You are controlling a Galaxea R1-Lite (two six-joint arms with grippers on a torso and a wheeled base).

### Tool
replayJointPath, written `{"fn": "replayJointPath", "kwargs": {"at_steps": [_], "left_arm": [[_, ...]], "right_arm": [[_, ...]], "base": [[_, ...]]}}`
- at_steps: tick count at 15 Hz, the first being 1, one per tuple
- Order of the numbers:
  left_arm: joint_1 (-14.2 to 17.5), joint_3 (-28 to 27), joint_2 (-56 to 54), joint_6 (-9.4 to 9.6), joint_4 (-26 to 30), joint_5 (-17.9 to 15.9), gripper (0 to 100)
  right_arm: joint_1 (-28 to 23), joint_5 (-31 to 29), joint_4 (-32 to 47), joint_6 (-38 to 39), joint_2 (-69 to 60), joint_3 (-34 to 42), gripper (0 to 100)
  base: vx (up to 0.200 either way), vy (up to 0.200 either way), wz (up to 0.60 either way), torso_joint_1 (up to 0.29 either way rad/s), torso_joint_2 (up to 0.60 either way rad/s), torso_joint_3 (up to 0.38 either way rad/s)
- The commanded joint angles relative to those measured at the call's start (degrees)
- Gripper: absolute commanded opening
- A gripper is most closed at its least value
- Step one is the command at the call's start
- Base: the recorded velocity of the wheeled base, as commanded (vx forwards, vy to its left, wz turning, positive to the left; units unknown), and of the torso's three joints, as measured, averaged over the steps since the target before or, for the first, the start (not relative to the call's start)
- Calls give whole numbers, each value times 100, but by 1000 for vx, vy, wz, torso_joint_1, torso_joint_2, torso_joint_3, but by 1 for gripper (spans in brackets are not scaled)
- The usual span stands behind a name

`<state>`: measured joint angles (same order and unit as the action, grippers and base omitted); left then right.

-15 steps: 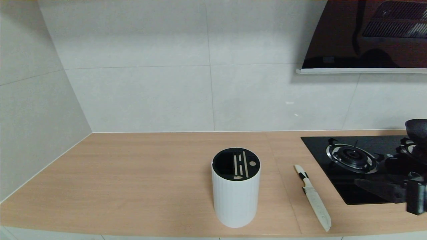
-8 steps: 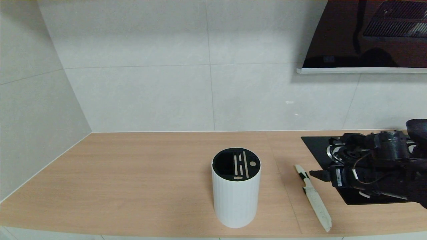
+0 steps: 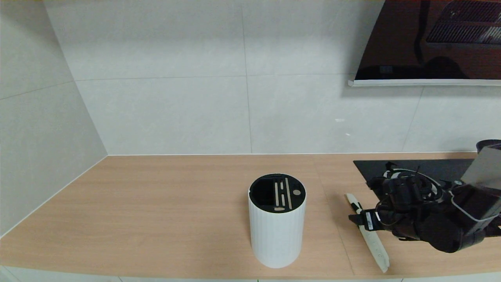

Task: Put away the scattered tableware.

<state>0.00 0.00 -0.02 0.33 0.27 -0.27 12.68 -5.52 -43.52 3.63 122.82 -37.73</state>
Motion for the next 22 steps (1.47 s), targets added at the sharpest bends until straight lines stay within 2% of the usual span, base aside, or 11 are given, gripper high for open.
{"fn": "replayJointPath", "kwargs": {"at_steps": [1, 8, 12, 21, 22], "left_arm": [[0, 0, 2, 2, 0, 0, 100], [0, 0, 2, 2, 0, 0, 100], [0, 0, 2, 2, 0, 0, 100], [0, 0, 2, 2, 0, 0, 100], [0, 0, 2, 2, 0, 0, 100]], "right_arm": [[33, -98, -271, -56, 699, -59, 100], [7, -230, -491, -12, 989, -217, 100], [-2, -626, -500, 23, 1121, -340, 100], [-11, -582, -500, 146, 1244, -428, 100], [-11, -573, -500, 146, 1253, -437, 0]], "base": [[0, 0, 0, 0, 0, 0], [0, 0, 0, 0, 0, 0], [0, 0, 0, 0, 0, 0], [0, 0, 0, 0, 0, 0], [0, 0, 0, 0, 0, 0]]}}
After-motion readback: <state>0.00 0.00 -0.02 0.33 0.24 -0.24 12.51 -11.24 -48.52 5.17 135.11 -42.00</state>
